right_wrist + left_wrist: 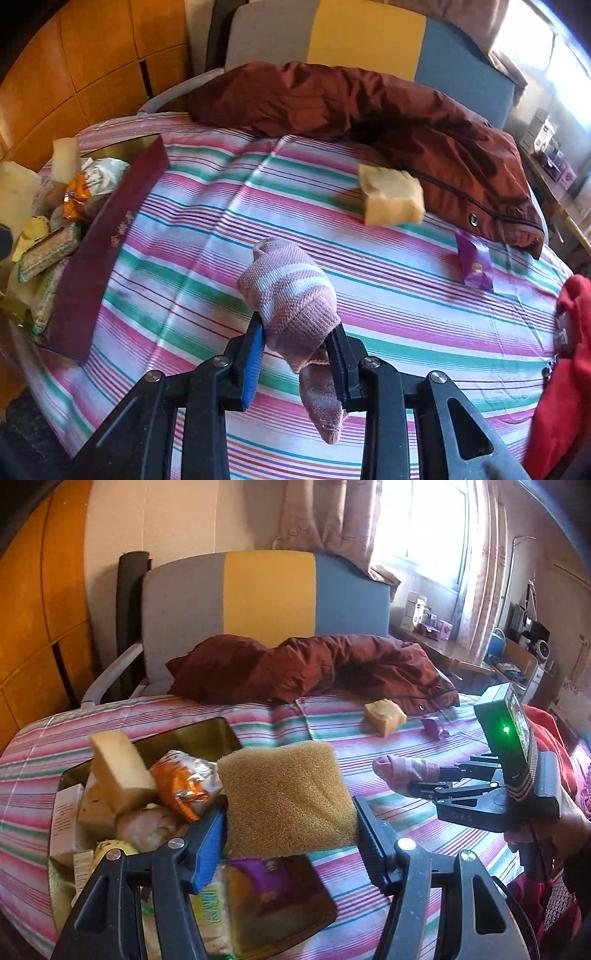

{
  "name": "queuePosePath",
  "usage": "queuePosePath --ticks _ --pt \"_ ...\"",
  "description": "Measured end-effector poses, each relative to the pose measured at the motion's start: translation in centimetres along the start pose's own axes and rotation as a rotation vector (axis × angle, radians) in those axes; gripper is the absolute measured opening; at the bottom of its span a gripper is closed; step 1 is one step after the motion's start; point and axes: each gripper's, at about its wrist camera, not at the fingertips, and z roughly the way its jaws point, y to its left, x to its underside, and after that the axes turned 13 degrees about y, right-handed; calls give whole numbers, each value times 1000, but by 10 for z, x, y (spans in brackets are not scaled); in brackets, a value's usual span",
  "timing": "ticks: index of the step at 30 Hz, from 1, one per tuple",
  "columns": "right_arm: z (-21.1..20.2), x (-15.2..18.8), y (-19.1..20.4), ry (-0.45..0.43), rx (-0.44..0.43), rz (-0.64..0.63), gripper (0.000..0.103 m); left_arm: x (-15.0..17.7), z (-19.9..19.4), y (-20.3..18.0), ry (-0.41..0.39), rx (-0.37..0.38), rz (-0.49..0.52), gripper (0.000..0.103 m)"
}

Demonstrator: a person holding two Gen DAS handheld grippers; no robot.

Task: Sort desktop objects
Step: 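Lift the sock and sponge and carry both tools toward the gold tray, then lower the sock and sponge onto the tray and open both tools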

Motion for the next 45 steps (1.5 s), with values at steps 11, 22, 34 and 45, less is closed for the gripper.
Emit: queuePosePath --ticks 11,22,34,45 --pt "-21 -11 55 -45 -53 -47 33 15 -13 36 -12 -6 -78 65" --pt "-43 -12 112 -97 -155 -61 33 33 -32 79 -41 -4 -182 65" --pt "-68 -2 155 -164 -360 4 33 63 -56 121 -51 -54 -278 65" --pt "-59 -9 188 -177 -450 56 33 70 -38 112 7 -97 -238 65"
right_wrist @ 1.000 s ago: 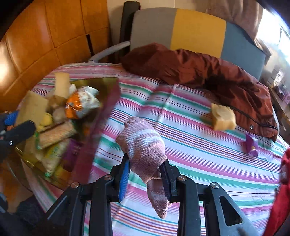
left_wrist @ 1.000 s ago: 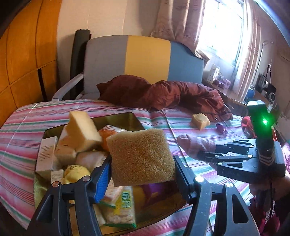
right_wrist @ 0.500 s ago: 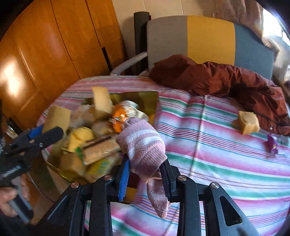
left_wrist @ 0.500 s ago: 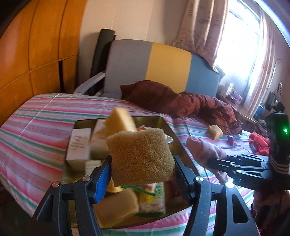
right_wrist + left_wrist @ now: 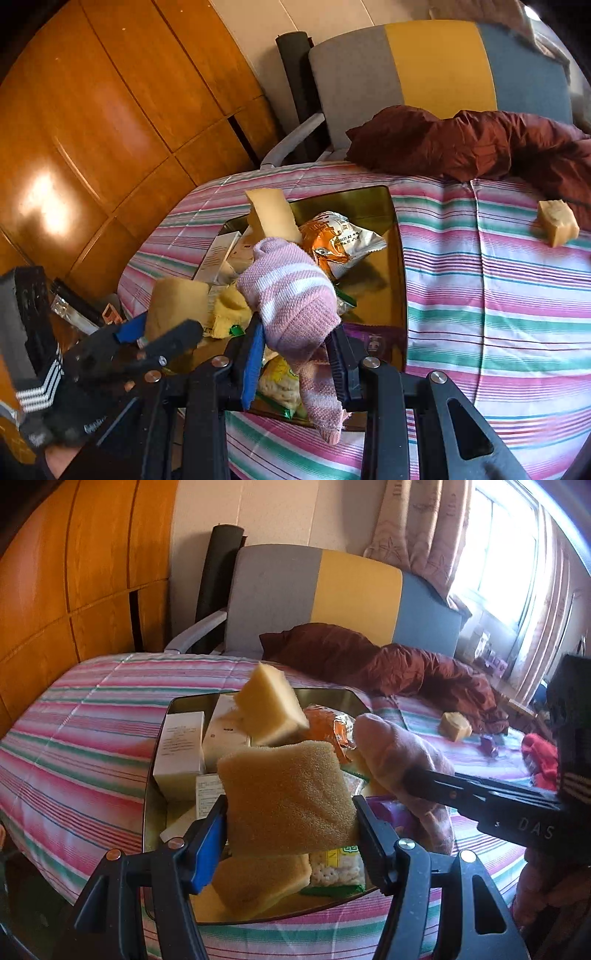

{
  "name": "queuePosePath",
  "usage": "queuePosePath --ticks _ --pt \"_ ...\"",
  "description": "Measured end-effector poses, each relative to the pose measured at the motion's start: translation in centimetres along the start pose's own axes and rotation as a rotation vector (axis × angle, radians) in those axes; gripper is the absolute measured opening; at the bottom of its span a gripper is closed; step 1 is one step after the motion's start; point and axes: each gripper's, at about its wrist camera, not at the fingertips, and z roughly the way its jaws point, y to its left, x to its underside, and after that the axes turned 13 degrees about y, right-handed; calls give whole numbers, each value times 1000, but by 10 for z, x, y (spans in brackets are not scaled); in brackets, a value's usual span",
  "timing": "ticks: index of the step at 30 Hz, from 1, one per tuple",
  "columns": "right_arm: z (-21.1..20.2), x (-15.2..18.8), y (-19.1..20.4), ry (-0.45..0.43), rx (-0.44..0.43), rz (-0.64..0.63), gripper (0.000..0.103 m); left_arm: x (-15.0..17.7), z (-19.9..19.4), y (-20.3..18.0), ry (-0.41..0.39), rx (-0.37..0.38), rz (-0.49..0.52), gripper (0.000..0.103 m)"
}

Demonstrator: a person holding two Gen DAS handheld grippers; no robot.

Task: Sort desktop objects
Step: 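Lower the sock and sponge onto the tray and open both tools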

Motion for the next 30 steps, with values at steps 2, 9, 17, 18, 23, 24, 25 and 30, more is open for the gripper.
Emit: queuePosePath --ticks 2,9,17,18,23,24,25,30 --pt "4 -2 1 3 11 4 33 -1 3 -2 5 -5 5 65" --pt "13 -16 3 -11 68 0 33 -8 23 -2 40 -16 0 65" --pt "28 -21 5 3 113 -18 33 -11 40 -1 71 -24 4 65" --pt "30 -21 4 8 115 -16 33 -11 43 -1 76 -25 5 65" --pt "39 -23 -2 26 123 -3 37 -16 54 -2 83 -46 16 68" --pt "41 -23 -3 32 120 0 42 -17 56 -3 81 -47 17 70" --pt "42 -24 -4 33 121 7 45 -17 58 -3 79 -52 17 71" --pt "42 -22 -5 26 131 3 48 -16 69 -6 102 -70 35 74"
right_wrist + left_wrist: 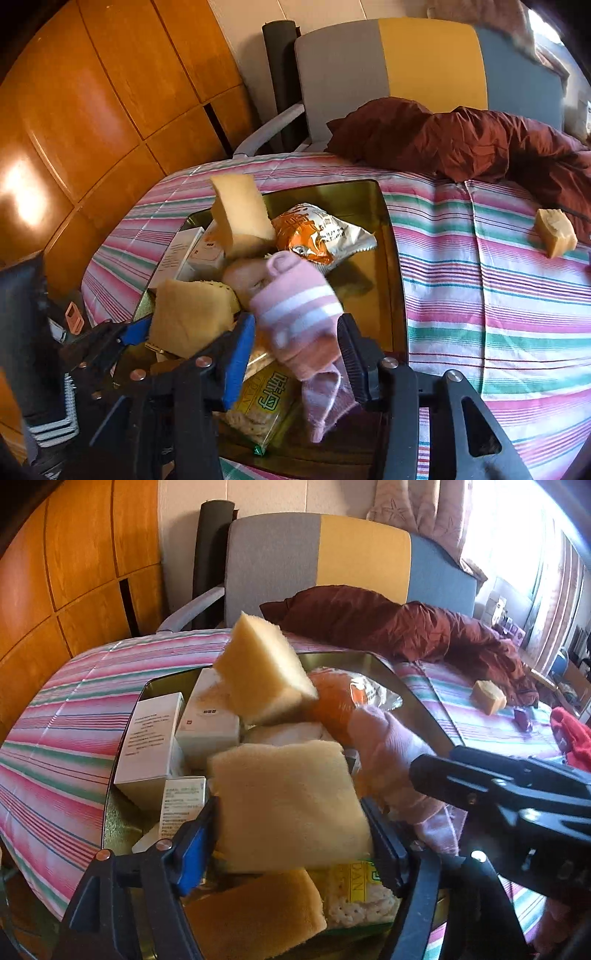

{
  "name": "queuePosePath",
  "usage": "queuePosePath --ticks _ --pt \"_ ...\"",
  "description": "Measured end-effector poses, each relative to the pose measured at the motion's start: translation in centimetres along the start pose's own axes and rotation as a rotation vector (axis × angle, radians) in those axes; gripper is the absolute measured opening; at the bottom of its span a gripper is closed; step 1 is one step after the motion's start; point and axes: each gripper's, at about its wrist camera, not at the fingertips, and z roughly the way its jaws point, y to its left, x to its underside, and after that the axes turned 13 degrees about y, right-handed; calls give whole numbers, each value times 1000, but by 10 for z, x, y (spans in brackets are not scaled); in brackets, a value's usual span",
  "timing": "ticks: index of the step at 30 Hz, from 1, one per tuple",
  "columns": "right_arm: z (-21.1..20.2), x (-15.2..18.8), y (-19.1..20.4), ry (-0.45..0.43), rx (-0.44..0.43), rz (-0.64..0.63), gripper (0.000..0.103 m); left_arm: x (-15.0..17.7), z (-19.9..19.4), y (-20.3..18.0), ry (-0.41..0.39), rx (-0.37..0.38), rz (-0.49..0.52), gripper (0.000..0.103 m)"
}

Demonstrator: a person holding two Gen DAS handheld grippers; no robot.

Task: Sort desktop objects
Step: 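Lower the sock and sponge onto the tray and open both tools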

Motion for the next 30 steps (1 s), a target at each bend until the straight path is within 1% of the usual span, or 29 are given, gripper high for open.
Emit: queuePosePath --ticks 4,8,11,14,16,18,20,22,28,29,30 --pt "-2 3 0 -7 12 -11 48 1 3 2 9 11 -9 75" --pt "-3 6 1 -11 23 -18 48 5 -8 8 -10 50 -37 76" --pt "-3 6 1 -13 27 -20 48 9 -18 11 -31 69 -53 78" --pt "-4 6 3 -18 22 -28 48 13 -26 12 -55 65 -42 79" --pt "-2 7 5 -14 34 -40 48 13 -21 11 -39 57 -32 77" --pt "3 6 6 1 52 -47 47 16 -21 13 -38 65 -48 76" --pt "5 7 4 5 46 -45 47 20 -27 13 -61 59 -44 76" --pt "5 8 2 5 61 -38 47 22 -33 14 -81 62 -49 77" --pt "-7 10 -3 -18 37 -14 47 17 -47 16 -101 45 -65 77" --pt "-9 11 -3 -20 33 -10 48 18 -50 16 -108 40 -61 77" --pt "-12 13 -3 -25 37 -9 52 18 -53 14 -111 31 -53 77"
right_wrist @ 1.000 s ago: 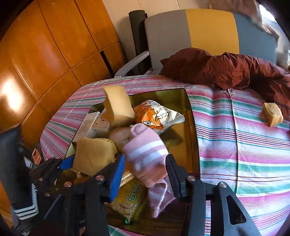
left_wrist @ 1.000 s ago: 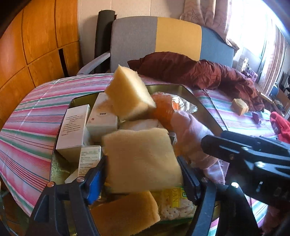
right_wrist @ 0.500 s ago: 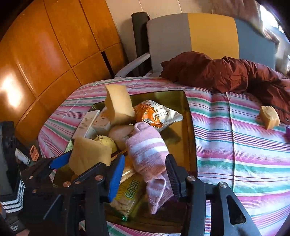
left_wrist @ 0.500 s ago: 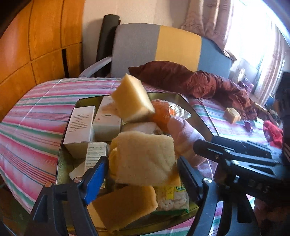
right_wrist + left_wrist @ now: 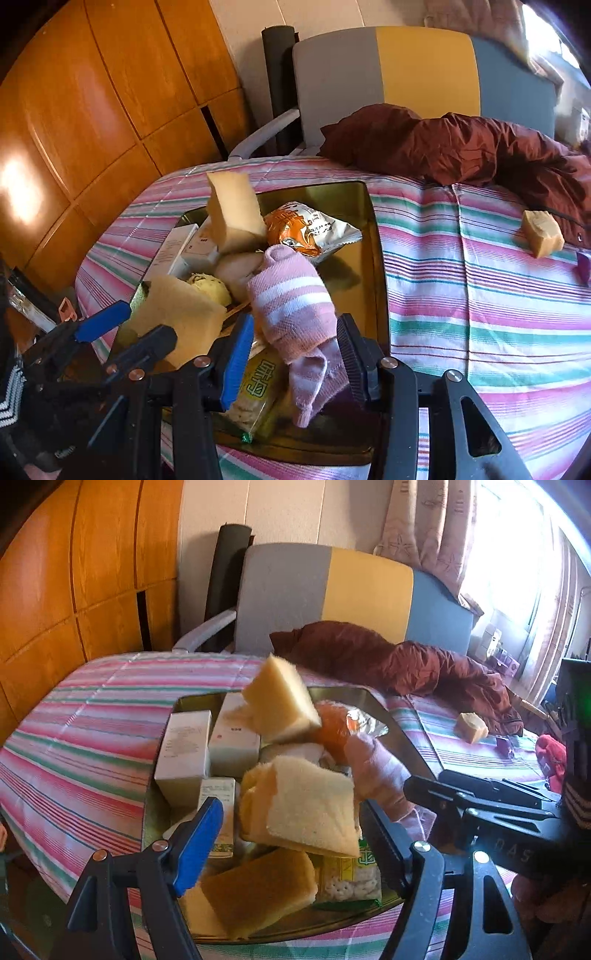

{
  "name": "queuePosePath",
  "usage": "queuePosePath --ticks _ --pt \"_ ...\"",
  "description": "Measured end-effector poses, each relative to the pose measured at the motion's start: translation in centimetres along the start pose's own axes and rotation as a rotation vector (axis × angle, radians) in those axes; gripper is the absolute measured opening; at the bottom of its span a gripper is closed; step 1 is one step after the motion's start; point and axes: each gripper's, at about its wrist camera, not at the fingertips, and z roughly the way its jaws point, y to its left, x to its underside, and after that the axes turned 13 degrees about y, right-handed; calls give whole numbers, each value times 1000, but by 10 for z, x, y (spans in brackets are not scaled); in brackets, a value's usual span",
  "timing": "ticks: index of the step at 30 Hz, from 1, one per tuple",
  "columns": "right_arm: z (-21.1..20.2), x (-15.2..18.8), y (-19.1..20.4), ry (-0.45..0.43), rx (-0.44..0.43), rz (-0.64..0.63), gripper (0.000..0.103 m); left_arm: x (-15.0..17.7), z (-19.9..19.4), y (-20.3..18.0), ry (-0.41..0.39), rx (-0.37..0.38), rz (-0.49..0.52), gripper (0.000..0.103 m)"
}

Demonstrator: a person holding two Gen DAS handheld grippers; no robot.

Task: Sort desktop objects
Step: 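Lower the sock and sponge onto the tray and open both tools, then move both open tools back to the purple packet and remaining sponge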

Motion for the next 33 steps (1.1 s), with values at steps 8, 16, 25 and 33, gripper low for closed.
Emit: queuePosePath --ticks 8,16,25,33 --pt "-23 13 -1 -58 31 6 74 -2 -22 -7 -33 -45 12 77" --pt "-44 27 -5 -127 89 -16 89 -6 -33 -14 -41 -127 9 77" --pt "-70 36 -14 -226 196 -83 103 -10 -50 -17 -123 -186 -7 77" --pt "-88 33 -51 -247 208 -30 102 -20 -54 -18 -143 -161 -15 77"
